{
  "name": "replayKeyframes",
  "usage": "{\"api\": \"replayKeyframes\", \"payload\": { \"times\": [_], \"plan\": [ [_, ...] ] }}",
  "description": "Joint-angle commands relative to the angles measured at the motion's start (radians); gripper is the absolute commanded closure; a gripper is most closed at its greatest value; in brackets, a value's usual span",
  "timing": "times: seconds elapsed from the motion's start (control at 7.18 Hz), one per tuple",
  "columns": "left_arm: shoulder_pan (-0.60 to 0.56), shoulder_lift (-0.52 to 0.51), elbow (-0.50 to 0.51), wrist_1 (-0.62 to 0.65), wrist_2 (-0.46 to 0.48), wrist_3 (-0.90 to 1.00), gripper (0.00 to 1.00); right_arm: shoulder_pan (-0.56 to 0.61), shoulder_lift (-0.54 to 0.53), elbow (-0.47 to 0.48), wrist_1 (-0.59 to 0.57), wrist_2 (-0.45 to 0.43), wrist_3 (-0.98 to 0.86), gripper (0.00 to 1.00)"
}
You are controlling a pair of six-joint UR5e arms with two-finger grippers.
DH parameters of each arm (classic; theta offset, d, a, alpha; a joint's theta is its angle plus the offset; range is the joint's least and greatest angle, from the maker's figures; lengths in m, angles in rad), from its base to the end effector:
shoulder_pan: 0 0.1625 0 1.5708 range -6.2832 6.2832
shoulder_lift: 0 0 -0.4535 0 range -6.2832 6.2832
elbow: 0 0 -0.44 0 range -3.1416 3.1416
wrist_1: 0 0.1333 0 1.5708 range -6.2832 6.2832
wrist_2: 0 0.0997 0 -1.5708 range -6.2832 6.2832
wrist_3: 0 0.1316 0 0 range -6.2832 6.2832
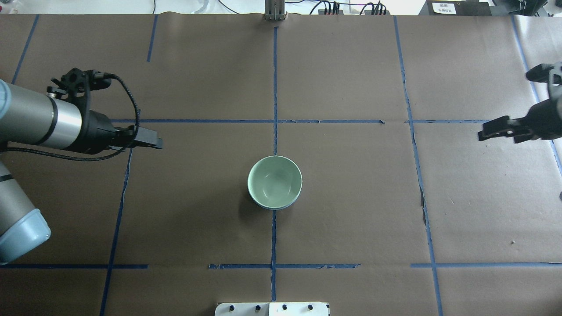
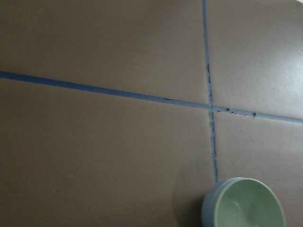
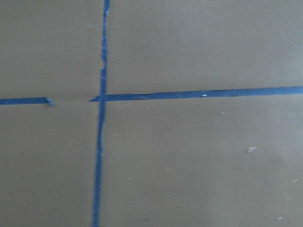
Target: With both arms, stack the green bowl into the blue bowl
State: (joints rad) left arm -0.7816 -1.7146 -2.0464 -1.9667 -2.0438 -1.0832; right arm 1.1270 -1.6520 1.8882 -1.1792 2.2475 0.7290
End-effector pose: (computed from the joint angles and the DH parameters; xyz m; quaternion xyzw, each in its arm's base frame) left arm 0.3567 -0.4574 0.3329 0.1153 0.5020 -0.0118 0.8571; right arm -0.1824 -0.5023 0.5360 0.0679 -0.4241 0.0261 0.9027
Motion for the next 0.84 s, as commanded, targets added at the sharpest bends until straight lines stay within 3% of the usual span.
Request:
{"api": "replayKeyframes", "payload": {
  "times": [0.0, 0.28, 0.56, 0.7],
  "plan": [
    [-0.165, 0.180, 0.002, 0.043, -0.117, 0.377, 0.00, 0.289, -0.012, -0.234, -0.003, 0.157, -0.468, 0.00],
    [-0.418, 0.269, 0.095, 0.054, -0.241, 0.773, 0.00, 0.379, -0.006, -0.345, -0.014, 0.158, -0.709, 0.00],
    [-0.642, 0.247, 0.199, 0.266, -0.288, 1.181, 0.00, 0.424, 0.021, -0.353, -0.185, 0.149, -0.913, 0.00],
    [-0.694, 0.209, 0.199, 0.381, -0.288, 1.238, 0.00, 0.441, 0.064, -0.353, -0.303, 0.144, -1.010, 0.00]
  ]
}}
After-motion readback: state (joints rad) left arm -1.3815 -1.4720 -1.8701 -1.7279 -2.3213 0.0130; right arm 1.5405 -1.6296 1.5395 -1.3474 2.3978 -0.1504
